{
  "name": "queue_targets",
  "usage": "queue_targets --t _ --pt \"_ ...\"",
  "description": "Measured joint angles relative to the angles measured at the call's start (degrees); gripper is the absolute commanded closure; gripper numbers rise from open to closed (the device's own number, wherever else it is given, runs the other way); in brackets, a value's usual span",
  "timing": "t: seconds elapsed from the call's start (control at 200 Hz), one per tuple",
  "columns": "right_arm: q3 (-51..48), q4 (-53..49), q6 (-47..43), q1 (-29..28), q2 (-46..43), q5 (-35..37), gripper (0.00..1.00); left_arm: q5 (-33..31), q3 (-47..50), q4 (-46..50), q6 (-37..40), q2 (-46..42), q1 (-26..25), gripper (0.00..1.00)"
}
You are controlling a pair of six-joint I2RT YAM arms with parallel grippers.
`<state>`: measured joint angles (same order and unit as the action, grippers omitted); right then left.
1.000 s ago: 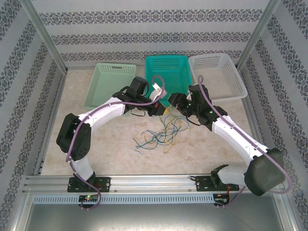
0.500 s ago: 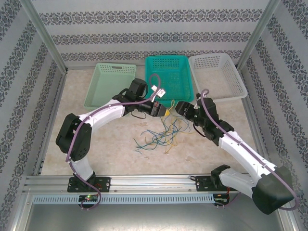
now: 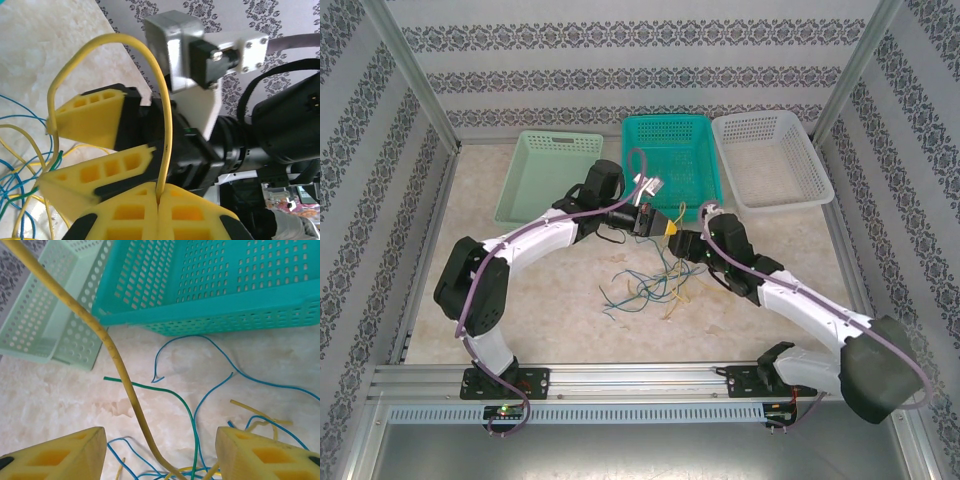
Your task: Untangle the cables
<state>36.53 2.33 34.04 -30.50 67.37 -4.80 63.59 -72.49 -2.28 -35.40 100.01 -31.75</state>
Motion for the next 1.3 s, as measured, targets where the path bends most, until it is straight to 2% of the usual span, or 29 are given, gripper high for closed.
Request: queue_targets --t 0.04,0.195,0.26,0.405,0.499,0.789,0.914,1.059,1.099,1.114,1.139,1.154,1.229,1.249,1.279,1.304 --pt "0.5 0.1 -0.6 -0.2 1.4 0.1 0.51 0.5 0.6 -1.2 -1.1 -0.2 0.0 1.0" --pt "2.1 0.2 -2.6 -0.1 5.2 1.8 0.81 2.4 1.7 -4.4 -4.0 -0.4 0.4 1.0" --pt "2.2 0.2 -3.2 0.0 5.6 2.7 0.88 3.7 1.7 -4.8 -4.4 -0.6 0.7 1.0" --pt "2.2 0.7 -4.8 1.0 5.4 5.6 0.86 7.5 1.7 -5.2 -5.2 -0.9 1.3 1.0" --pt "1.2 1.8 -7.8 1.5 3.8 9.1 0.86 10.3 1.2 -1.2 -4.3 -0.9 1.8 1.0" --pt "-1.5 4.0 -21.5 0.7 -1.7 19.8 0.88 14.6 -3.9 25.6 12.2 -1.7 2.9 1.0" --pt "-2.6 4.6 -25.8 0.1 -5.5 21.8 0.88 16.5 -4.9 37.0 20.7 -0.9 4.1 1.0" --pt "-3.3 4.5 -29.7 0.0 -8.7 21.9 0.87 17.7 -5.9 44.2 26.6 1.7 4.6 1.0" --pt "-3.3 4.1 -30.3 0.0 -9.2 21.7 0.87 17.9 -6.6 45.7 27.7 2.5 4.6 0.94" --pt "-3.3 4.0 -30.5 0.0 -9.3 21.6 0.87 17.9 -6.8 46.1 28.1 2.7 4.6 0.89" --pt "-3.3 3.7 -30.8 0.0 -9.4 21.4 0.88 17.9 -7.5 47.0 28.7 3.1 4.6 0.74" --pt "-3.3 3.5 -30.8 0.0 -9.5 21.4 0.88 18.0 -7.8 47.4 29.2 3.3 4.6 0.69" --pt "-3.3 2.8 -30.8 0.1 -9.5 21.3 0.9 17.3 -9.5 48.5 29.5 3.6 4.7 0.52" --pt "-3.3 2.6 -30.6 0.3 -9.5 21.2 0.9 17.1 -9.8 48.5 29.4 3.5 4.7 0.41" --pt "-3.3 2.0 -30.2 0.4 -9.5 21.0 0.9 16.4 -10.3 48.3 29.0 3.5 4.7 0.19" --pt "-3.3 1.5 -29.6 0.6 -9.4 20.8 0.91 15.7 -10.6 47.9 28.7 3.4 4.8 0.09"
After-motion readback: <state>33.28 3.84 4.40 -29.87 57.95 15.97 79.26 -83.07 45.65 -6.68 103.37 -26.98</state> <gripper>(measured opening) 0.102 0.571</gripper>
